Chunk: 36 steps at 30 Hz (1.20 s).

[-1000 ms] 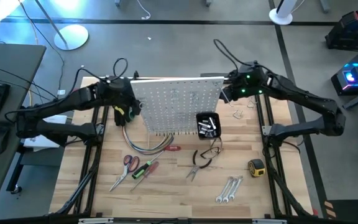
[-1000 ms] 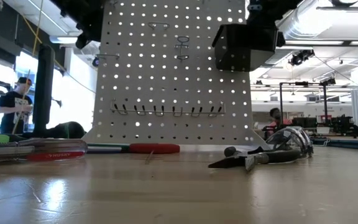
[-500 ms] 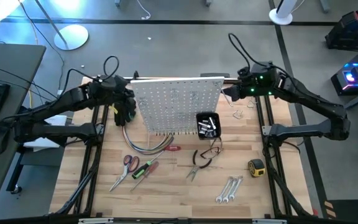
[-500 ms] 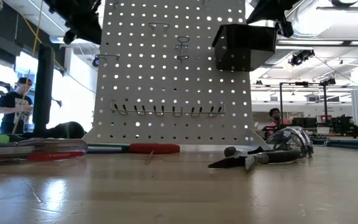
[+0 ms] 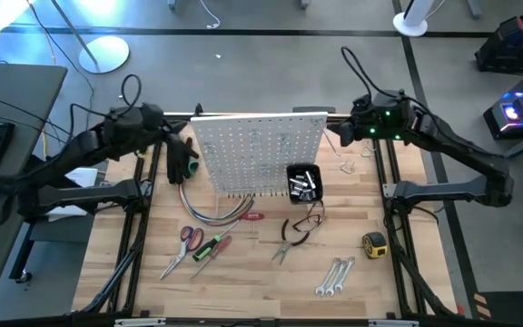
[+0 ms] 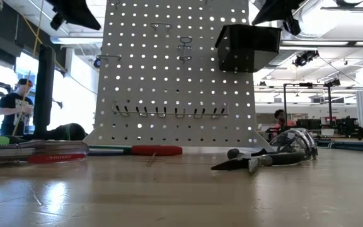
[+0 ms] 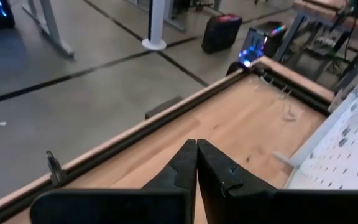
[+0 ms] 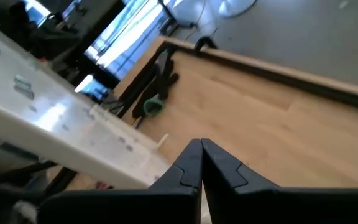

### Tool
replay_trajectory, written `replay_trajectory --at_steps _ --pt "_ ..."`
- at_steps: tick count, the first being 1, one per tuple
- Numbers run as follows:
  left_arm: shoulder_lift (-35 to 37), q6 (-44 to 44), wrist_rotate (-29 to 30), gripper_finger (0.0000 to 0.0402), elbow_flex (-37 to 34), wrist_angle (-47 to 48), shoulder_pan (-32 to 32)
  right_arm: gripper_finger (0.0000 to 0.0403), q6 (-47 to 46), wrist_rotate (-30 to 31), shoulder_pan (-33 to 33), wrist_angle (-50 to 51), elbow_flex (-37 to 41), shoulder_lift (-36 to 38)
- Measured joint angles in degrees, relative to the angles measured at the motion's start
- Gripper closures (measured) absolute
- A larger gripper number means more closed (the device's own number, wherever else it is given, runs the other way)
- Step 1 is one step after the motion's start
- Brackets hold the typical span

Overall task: Hang tools onto peg board
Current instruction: Adjust the peg board, then hang the green screwdriver on the peg board

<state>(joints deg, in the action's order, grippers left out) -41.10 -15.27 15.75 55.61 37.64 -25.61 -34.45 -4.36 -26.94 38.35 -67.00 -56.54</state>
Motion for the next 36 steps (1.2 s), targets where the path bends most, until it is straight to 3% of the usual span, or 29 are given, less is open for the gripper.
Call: replay_trajectory --at_steps 4,9,13,16,24,31,36 --pt "1.8 -4.1 -2.3 0.0373 1.3 1.3 0.0 0.0402 0.4 2.7 0.0 0.0 0.0 2.1" --pt "3.4 -14.7 -14.3 0.0308 2.7 4.8 1.4 0.0384 -1.0 2.6 1.3 0.0 0.0 5.4" --pt "3.3 -22.8 -26.8 0.0256 2.3 8.4 6.3 0.0351 -1.6 3.0 3.8 0.0 0.0 7.2" --pt "0.8 -28.9 -30.3 0.0233 2.3 9.8 13.0 0.0329 -1.6 5.2 6.1 0.0 0.0 7.2" --pt "-10.6 -37.2 -28.8 0.0213 2.2 9.7 36.0 0.0286 0.0 9.0 10.3 0.7 0.0 6.3" --pt "-23.5 -38.6 -22.5 0.0213 2.2 19.4 54.7 0.0259 0.4 11.5 11.3 5.2 0.0 6.4" --pt "-33.4 -40.2 -16.4 0.0213 2.2 18.4 62.4 0.0253 0.4 11.5 11.2 8.8 0.0 6.3"
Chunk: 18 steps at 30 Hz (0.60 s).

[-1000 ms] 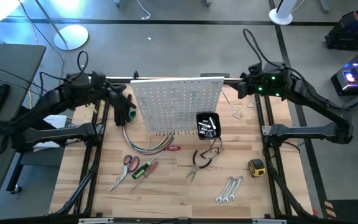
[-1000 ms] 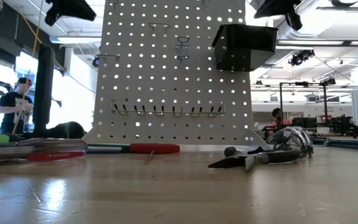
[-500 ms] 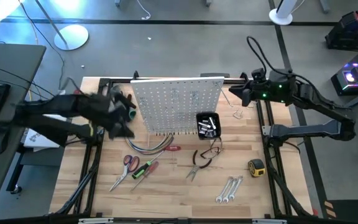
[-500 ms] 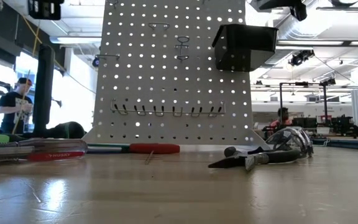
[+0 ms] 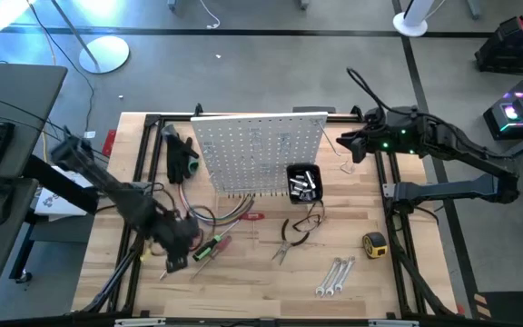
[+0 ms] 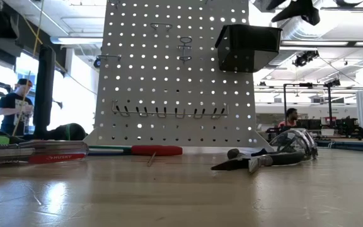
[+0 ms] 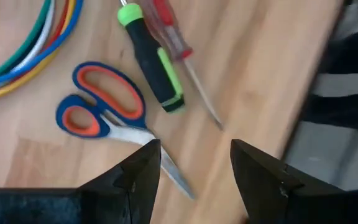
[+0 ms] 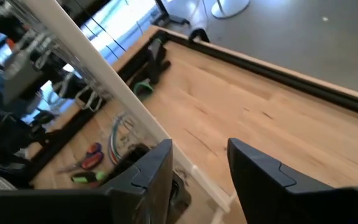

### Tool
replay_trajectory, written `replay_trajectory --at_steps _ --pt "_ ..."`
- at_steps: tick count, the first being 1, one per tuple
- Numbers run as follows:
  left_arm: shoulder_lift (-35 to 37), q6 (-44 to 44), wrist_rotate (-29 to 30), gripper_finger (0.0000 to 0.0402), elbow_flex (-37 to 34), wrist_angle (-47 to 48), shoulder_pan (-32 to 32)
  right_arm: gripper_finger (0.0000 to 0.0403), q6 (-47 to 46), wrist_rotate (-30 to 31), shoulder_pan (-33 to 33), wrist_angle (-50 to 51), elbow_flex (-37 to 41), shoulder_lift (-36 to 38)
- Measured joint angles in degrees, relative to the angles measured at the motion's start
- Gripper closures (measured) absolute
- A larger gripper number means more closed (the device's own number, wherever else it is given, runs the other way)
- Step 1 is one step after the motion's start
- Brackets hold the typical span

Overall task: Hang tools onto peg board
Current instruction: Hang the green screwdriver on the peg board

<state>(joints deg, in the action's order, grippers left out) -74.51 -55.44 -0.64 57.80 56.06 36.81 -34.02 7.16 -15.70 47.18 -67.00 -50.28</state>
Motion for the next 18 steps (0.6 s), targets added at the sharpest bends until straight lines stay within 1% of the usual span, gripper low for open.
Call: replay_trajectory --at_steps 3,4,6,7,10,12,14,16,18 --pt "-5.5 -1.8 2.3 0.0213 0.0 0.9 1.1 0.0253 0.1 0.1 0.0 1.5 0.0 0.0" --pt "-7.0 -4.2 2.3 0.0213 0.0 1.0 0.9 0.0253 0.4 0.1 0.0 1.9 0.0 0.0" --pt "-9.5 -8.1 0.0 0.0213 0.0 -0.1 -0.4 0.0253 1.0 0.1 0.0 2.0 0.0 0.0" --pt "-10.4 -8.6 -0.8 0.0213 0.0 -1.4 -0.9 0.0253 1.1 0.1 0.0 2.0 0.0 0.0" --pt "-12.3 -8.8 1.7 0.0213 0.0 -4.5 -1.3 0.0253 2.0 0.5 0.0 1.9 0.0 0.0" --pt "-13.9 -8.1 2.0 0.0213 0.0 -4.8 -1.5 0.0253 2.1 0.8 0.0 1.9 0.0 0.0" --pt "-15.3 -8.8 0.5 0.0213 0.0 -3.3 -1.9 0.0253 2.2 0.8 0.0 1.9 0.0 0.0" --pt "-16.1 -9.7 -2.0 0.0213 0.0 -3.9 -2.4 0.0253 2.8 0.8 0.0 2.0 0.0 0.0" --pt "-16.7 -10.5 -2.4 0.0213 0.0 -4.0 -2.9 0.0253 3.0 0.9 0.0 2.0 0.0 0.0"
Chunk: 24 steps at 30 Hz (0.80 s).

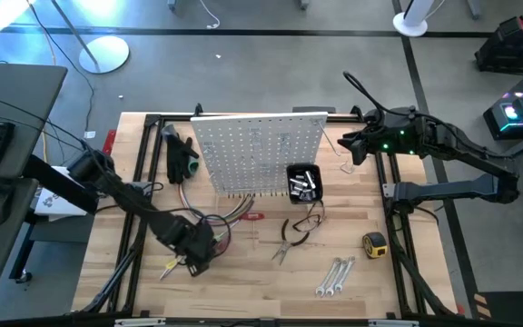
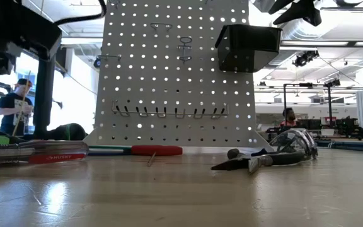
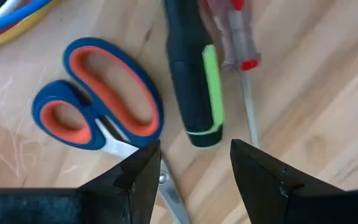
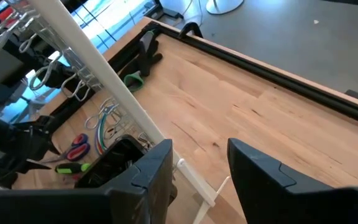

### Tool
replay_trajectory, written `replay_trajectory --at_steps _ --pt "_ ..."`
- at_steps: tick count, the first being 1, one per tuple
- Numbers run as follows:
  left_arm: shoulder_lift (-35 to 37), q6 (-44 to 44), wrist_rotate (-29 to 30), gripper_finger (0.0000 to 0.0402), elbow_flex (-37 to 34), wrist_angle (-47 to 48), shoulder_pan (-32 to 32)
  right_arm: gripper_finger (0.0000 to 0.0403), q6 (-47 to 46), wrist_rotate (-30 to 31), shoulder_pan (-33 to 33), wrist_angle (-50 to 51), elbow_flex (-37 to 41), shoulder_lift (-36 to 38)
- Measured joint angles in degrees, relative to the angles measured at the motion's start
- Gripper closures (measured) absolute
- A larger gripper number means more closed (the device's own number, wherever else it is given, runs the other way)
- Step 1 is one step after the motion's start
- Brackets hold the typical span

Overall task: Hang tools onto peg board
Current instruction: Hang the green screwdriver on the peg board

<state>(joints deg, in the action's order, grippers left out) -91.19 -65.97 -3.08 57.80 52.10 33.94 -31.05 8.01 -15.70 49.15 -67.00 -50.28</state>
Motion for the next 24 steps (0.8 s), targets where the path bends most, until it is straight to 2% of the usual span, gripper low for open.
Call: replay_trajectory --at_steps 8,19,24 --pt "-2.5 -0.4 -1.7 0.0213 0.0 -7.7 -2.2 0.0253 -0.4 0.0 0.0 0.0 0.0 0.0" --pt "-8.4 -1.3 -2.5 0.0213 0.0 -5.6 -2.5 0.0253 -1.6 0.0 0.0 0.0 0.0 -0.3" --pt "-9.2 -2.8 1.1 0.0213 -0.5 -5.7 -2.4 0.0253 -1.9 -0.1 0.0 -0.1 0.0 -1.1"
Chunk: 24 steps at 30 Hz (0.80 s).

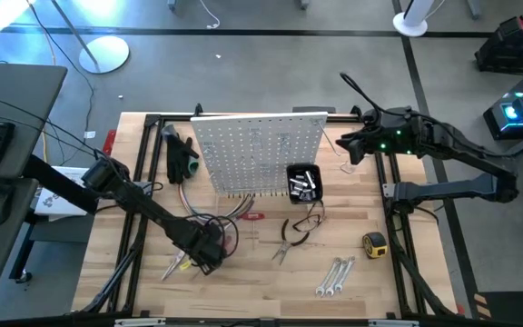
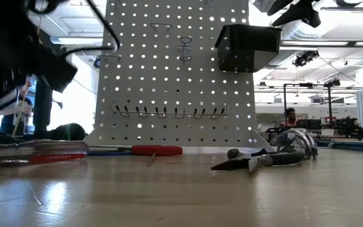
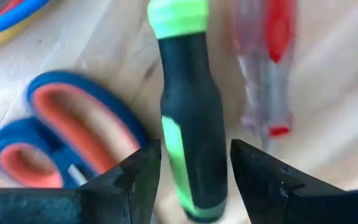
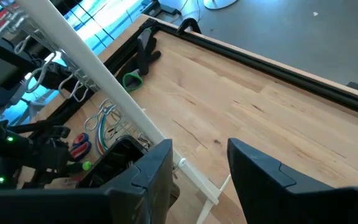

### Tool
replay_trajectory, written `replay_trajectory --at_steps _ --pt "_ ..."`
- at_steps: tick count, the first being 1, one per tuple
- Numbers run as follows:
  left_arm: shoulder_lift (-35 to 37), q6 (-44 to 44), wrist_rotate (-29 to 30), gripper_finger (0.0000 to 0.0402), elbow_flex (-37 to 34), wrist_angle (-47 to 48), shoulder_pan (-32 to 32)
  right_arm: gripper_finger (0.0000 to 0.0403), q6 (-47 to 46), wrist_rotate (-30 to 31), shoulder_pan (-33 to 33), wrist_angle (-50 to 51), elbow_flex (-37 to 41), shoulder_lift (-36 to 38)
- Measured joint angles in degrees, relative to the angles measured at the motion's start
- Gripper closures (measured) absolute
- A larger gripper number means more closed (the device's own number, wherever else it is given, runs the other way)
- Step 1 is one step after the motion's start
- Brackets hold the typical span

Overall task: Hang tools onto peg board
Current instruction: Hang the green screwdriver on the peg board

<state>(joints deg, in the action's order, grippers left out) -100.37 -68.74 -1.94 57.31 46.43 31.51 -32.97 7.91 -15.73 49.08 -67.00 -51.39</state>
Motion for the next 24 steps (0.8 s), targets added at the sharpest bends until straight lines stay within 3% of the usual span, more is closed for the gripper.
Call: replay_trajectory --at_steps 7,11,13,18,24 --pt "-3.5 0.8 -1.8 0.0215 -1.2 -0.6 -0.5 0.0253 -1.1 -0.7 0.0 -0.1 0.0 -1.2" --pt "-2.8 1.3 -0.9 0.0252 -1.5 -0.9 -0.4 0.0253 -1.1 -1.0 0.0 -0.2 0.0 -1.5" --pt "-1.5 1.3 -0.3 0.0286 -1.8 -0.7 -0.4 0.0253 -0.4 -1.0 0.0 -0.4 0.0 -1.6" --pt "3.9 1.3 0.2 0.0286 -2.4 4.3 -0.4 0.0253 2.1 -1.0 0.0 -2.8 0.0 -1.3" --pt "15.6 -2.2 -3.8 0.0286 -1.9 6.9 0.3 0.0253 3.7 -1.0 0.0 -5.4 0.0 -1.3"
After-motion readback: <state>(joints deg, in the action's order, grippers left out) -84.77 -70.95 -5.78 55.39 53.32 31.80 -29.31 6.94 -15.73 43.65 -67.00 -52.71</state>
